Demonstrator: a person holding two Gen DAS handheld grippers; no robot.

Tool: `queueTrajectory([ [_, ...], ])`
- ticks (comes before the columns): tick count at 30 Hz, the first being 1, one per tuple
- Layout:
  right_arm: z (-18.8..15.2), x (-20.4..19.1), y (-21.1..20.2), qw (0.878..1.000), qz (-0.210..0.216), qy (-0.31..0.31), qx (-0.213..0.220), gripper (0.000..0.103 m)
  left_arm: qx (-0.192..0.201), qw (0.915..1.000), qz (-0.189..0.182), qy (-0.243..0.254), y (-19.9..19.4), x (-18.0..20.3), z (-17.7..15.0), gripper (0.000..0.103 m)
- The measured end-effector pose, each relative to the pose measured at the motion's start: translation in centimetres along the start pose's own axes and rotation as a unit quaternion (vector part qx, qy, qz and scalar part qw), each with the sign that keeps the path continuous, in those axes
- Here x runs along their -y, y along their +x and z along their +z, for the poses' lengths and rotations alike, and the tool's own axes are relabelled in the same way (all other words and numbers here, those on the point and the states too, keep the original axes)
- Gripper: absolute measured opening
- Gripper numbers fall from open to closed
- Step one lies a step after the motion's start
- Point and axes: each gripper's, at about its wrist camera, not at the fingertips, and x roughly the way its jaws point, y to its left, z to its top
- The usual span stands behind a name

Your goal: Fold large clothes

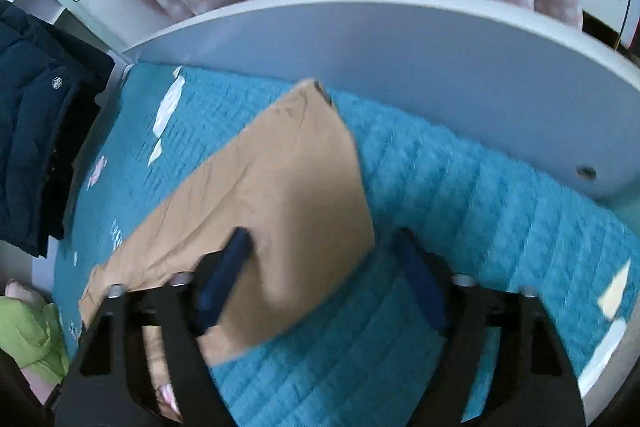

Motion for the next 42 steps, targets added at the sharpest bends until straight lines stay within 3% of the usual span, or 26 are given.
queueTrajectory([
  [1,0.2,-0.2,0.3,1.000,0.008,-0.003,0.002,0.026,-0.008,0.9999,-0.008,-0.009,0.8,-0.1,0.2,0.016],
  [2,0.4,-0.3,0.6,1.000,0.019,-0.002,-0.001,0.018,-0.021,0.9993,-0.023,-0.021,2.1,-0.2,0.5,0.015],
  [4,0.5,-0.9,0.5,1.000,0.025,0.001,0.007,0.013,-0.050,0.9973,-0.035,-0.042,5.0,-0.3,0.5,0.011],
  [6,0.6,-1.8,-0.7,0.999,0.034,-0.013,0.028,0.010,-0.061,0.9968,-0.020,-0.049,7.1,-0.2,0.1,0.010],
  [9,1.2,-4.3,-4.3,0.994,0.072,-0.035,0.069,0.010,-0.041,0.9983,-0.006,-0.042,7.5,0.2,-0.2,0.009],
  [16,0.3,-13.4,-12.1,0.970,0.169,-0.117,0.132,0.010,-0.054,0.9966,-0.013,-0.060,8.3,-0.3,0.8,0.009],
  [19,-1.6,-17.4,-14.0,0.958,0.201,-0.153,0.138,0.010,-0.085,0.9934,-0.032,-0.070,6.4,-0.4,1.0,0.009],
  [21,-3.2,-20.6,-15.2,0.946,0.229,-0.180,0.140,0.010,-0.054,0.9953,-0.059,-0.055,2.4,-0.8,0.9,0.009],
  [23,-5.1,-23.8,-15.9,0.936,0.250,-0.210,0.132,0.010,-0.023,0.9975,-0.050,-0.044,-1.1,-1.7,0.7,0.009],
  [27,-10.6,-30.0,-16.6,0.909,0.293,-0.278,0.102,0.010,0.018,0.9967,-0.045,-0.065,-6.7,-6.1,-0.2,0.009],
  [32,-17.7,-35.7,-15.2,0.884,0.322,-0.335,0.044,0.010,0.066,0.9894,0.021,-0.127,-13.0,-15.1,-2.8,0.009],
  [37,-25.6,-40.0,-11.2,0.871,0.303,-0.387,-0.020,0.010,0.082,0.9764,0.076,-0.185,-16.8,-22.9,-6.4,0.009],
  [42,-32.6,-41.8,-7.1,0.865,0.272,-0.414,-0.082,0.010,0.079,0.9594,0.114,-0.245,-18.4,-29.6,-11.2,0.009],
])
